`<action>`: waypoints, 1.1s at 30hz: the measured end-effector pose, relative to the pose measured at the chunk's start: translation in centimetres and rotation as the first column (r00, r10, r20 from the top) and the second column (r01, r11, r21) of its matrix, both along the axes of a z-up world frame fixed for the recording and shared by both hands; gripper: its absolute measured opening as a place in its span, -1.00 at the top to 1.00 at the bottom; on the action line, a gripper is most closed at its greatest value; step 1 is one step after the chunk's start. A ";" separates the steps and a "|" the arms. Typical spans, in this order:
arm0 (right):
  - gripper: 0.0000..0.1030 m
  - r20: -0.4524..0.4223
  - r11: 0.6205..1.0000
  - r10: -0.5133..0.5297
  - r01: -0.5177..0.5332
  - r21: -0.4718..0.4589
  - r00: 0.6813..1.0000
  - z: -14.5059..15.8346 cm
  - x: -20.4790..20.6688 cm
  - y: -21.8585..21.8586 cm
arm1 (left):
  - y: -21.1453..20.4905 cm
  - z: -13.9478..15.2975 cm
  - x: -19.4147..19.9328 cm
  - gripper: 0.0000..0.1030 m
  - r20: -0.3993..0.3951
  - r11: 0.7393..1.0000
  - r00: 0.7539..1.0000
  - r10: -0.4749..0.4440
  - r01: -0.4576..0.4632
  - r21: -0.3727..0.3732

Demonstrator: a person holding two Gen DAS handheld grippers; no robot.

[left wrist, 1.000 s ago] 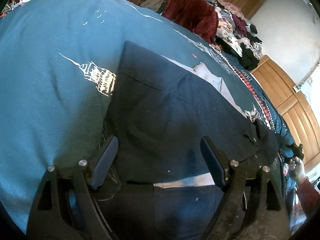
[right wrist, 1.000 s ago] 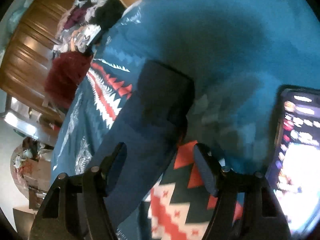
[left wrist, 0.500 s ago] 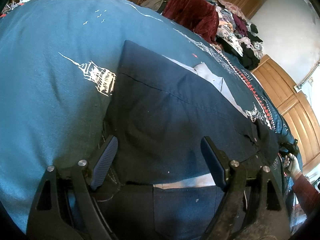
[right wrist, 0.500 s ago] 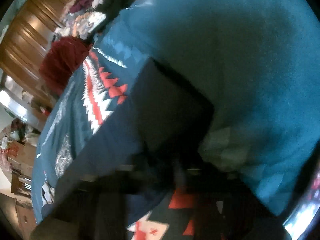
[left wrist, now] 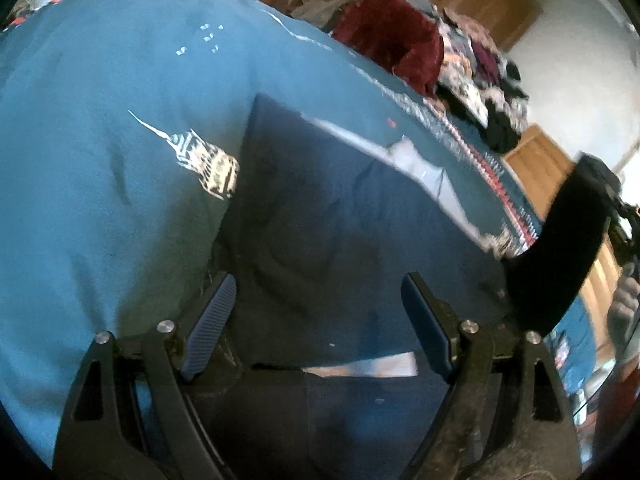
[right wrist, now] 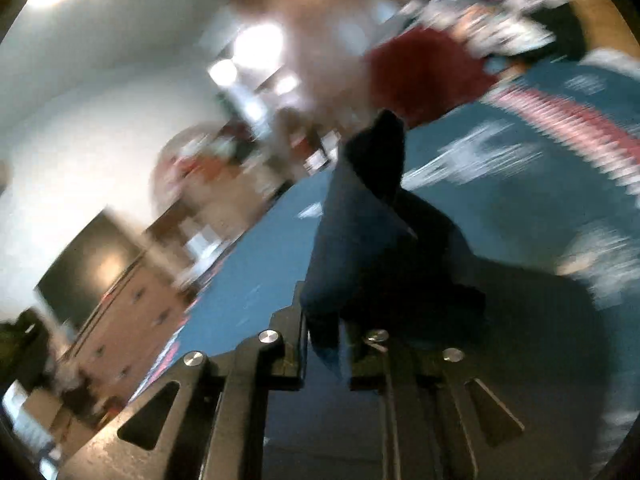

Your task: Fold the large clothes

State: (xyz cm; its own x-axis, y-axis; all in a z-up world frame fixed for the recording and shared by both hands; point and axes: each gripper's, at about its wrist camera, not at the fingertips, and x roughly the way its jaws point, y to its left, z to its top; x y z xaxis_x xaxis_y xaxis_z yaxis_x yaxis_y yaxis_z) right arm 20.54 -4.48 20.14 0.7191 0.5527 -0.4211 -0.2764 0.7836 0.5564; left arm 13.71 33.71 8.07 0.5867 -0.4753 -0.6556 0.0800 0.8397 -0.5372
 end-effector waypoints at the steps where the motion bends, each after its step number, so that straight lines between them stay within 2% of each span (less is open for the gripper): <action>1: 0.53 -0.034 0.999 0.041 -0.041 -0.006 0.999 -1.4 0.9 3.2 | 0.8 1.2 -0.8 -0.62 0.024 0.999 0.999 0.021 -0.020 -0.036; 2: 0.49 -0.097 0.995 0.093 -0.096 -0.024 0.991 -3.6 1.7 7.4 | 1.3 2.1 -1.3 -0.62 0.040 0.998 0.999 0.034 -0.032 -0.053; 4: 0.44 -0.169 0.988 0.129 -0.141 -0.059 0.977 -6.1 1.6 11.4 | 3.1 4.0 -3.0 -0.64 0.071 0.996 0.996 0.063 -0.058 -0.073; 6: 0.41 -0.186 0.985 0.170 -0.174 -0.007 0.968 -7.6 -0.8 12.8 | 3.8 4.6 -3.8 -0.67 0.079 0.997 0.995 0.063 -0.059 -0.057; 8: 0.35 -0.168 0.983 0.181 -0.186 -0.010 0.969 -7.9 -3.6 12.3 | 4.5 4.6 -4.7 -0.70 0.070 0.999 0.996 0.050 -0.048 -0.020; 10: 0.12 -0.156 0.986 0.146 -0.156 -0.056 0.977 -8.6 -6.7 9.9 | 4.7 4.0 -5.5 -0.70 0.038 0.999 0.999 0.038 -0.038 -0.003; 13: 0.11 -0.181 0.991 0.021 -0.045 -0.128 0.983 -10.1 -11.5 4.2 | 3.4 2.9 -6.2 -0.70 0.007 0.999 1.000 0.010 -0.010 -0.031; 17: 0.06 -0.264 0.982 -0.138 0.097 -0.164 0.955 -14.1 -15.8 -3.6 | -0.8 3.4 -5.8 -0.70 0.005 0.996 0.998 -0.070 0.070 -0.057; 19: 0.06 -0.332 0.975 -0.197 0.150 -0.162 0.923 -16.8 -17.9 -7.0 | -3.5 3.9 -4.8 -0.70 0.011 0.991 0.993 -0.120 0.121 -0.063; 21: 0.06 -0.358 0.972 -0.221 0.173 -0.162 0.907 -18.8 -18.6 -8.5 | -4.9 3.7 -3.4 -0.70 -0.004 0.989 0.991 -0.136 0.135 -0.062; 22: 0.08 -0.368 0.972 -0.224 0.178 -0.156 0.902 -19.5 -18.8 -8.8 | -6.3 3.0 -2.0 -0.68 -0.039 0.993 0.992 -0.119 0.119 -0.023; 24: 0.14 -0.372 0.975 -0.220 0.187 -0.124 0.902 -21.0 -19.3 -9.3 | -6.6 1.6 -0.5 -0.67 -0.088 0.995 0.991 -0.096 0.095 -0.008; 25: 0.14 -0.361 0.975 -0.220 0.191 -0.115 0.906 -21.3 -19.5 -9.4 | -7.0 0.3 0.7 -0.62 -0.143 0.998 0.987 -0.068 0.069 -0.003; 29: 0.13 -0.336 0.978 -0.208 0.190 -0.088 0.919 -21.9 -20.0 -9.7 | -7.1 -0.9 2.2 -0.54 -0.151 1.000 0.988 -0.003 0.005 0.008; 30: 0.14 -0.334 0.979 -0.205 0.189 -0.082 0.920 -21.9 -20.1 -9.7 | -6.8 -0.8 2.1 -0.37 -0.145 1.000 0.989 0.002 -0.001 0.006; 31: 0.14 -0.331 0.979 -0.201 0.187 -0.076 0.922 -21.9 -20.1 -9.8 | -6.9 -0.9 2.4 0.07 -0.142 1.000 0.990 0.007 -0.007 0.004; 33: 0.14 -0.324 0.981 -0.195 0.183 -0.068 0.926 -21.9 -20.0 -9.6 | -7.3 -1.7 3.1 0.82 -0.170 1.000 0.985 0.018 -0.015 0.014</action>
